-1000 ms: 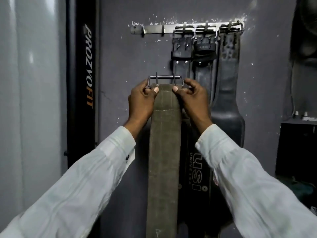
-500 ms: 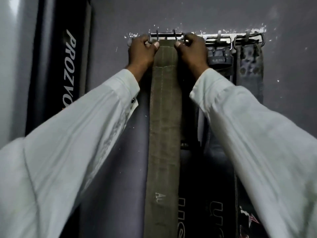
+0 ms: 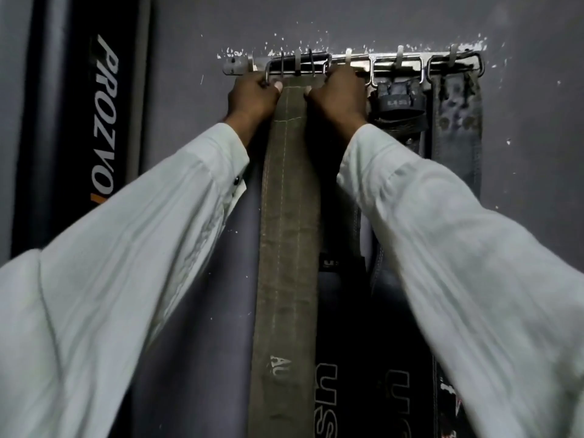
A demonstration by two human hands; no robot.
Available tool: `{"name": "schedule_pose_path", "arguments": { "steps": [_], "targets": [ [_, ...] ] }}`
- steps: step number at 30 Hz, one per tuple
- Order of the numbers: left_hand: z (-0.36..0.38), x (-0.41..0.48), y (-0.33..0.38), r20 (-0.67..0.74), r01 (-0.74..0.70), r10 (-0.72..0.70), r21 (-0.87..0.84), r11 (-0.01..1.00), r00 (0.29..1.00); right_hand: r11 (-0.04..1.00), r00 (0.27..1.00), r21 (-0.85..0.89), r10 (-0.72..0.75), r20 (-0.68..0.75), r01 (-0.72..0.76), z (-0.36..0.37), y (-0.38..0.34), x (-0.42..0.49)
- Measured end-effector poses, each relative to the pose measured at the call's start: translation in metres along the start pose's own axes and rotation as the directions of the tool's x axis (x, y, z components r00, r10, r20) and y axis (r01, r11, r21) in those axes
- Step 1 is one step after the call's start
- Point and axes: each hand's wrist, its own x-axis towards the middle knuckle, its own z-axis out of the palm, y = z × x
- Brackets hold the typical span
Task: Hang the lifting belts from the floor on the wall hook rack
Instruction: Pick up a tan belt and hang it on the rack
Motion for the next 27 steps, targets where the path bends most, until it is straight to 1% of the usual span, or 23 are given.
{"name": "schedule_pose_path", "arguments": {
  "steps": [3,6,8,10,12,14,15,17,20,23,27],
  "targets": [
    [-0.003,-0.016,-0.001,-0.012,0.06,-0.062,-0.1,0.993,0.998,0.991,0.996,0.113,-0.065,-0.058,0.071,0.009,0.003,-0.024],
    [-0.002,-0.041,-0.01,0.013,0.138,-0.14,-0.273,0.952,0.99,0.935,0.982,0.323,-0.096,-0.162,0.145,0.011,0.009,-0.056],
    [-0.001,-0.063,-0.019,0.059,0.182,-0.172,-0.335,0.924,0.983,0.908,0.974,0.383,-0.097,-0.205,0.171,0.01,0.014,-0.078],
    [0.0,-0.087,-0.028,0.09,0.192,-0.171,-0.346,0.918,0.981,0.897,0.978,0.416,-0.074,-0.195,0.15,0.012,0.02,-0.101],
    [0.0,-0.117,-0.035,0.101,0.223,-0.201,-0.336,0.915,0.974,0.888,0.988,0.457,0.014,-0.154,0.058,0.014,0.029,-0.122],
    [0.0,-0.148,-0.044,0.128,0.276,-0.246,-0.372,0.886,0.961,0.864,0.992,0.497,0.122,-0.043,-0.085,0.012,0.038,-0.149],
    [0.0,-0.162,-0.048,0.142,0.288,-0.253,-0.388,0.875,0.957,0.862,0.987,0.486,0.161,0.013,-0.147,0.012,0.043,-0.161],
    [-0.001,-0.192,-0.057,0.156,0.3,-0.259,-0.384,0.873,0.953,0.869,0.974,0.438,0.205,0.101,-0.228,0.013,0.057,-0.188],
    [-0.005,-0.234,-0.074,0.215,0.357,-0.291,-0.412,0.838,0.932,0.848,0.943,0.419,0.254,0.216,-0.325,0.013,0.074,-0.227],
    [-0.009,-0.278,-0.094,0.316,0.45,-0.341,-0.396,0.8,0.885,0.849,0.892,0.339,0.288,0.349,-0.406,0.01,0.087,-0.266],
    [-0.01,-0.333,-0.118,0.418,0.546,-0.398,-0.335,0.768,0.816,0.851,0.843,0.226,0.366,0.394,-0.475,0.009,0.103,-0.306]
  ]
}}
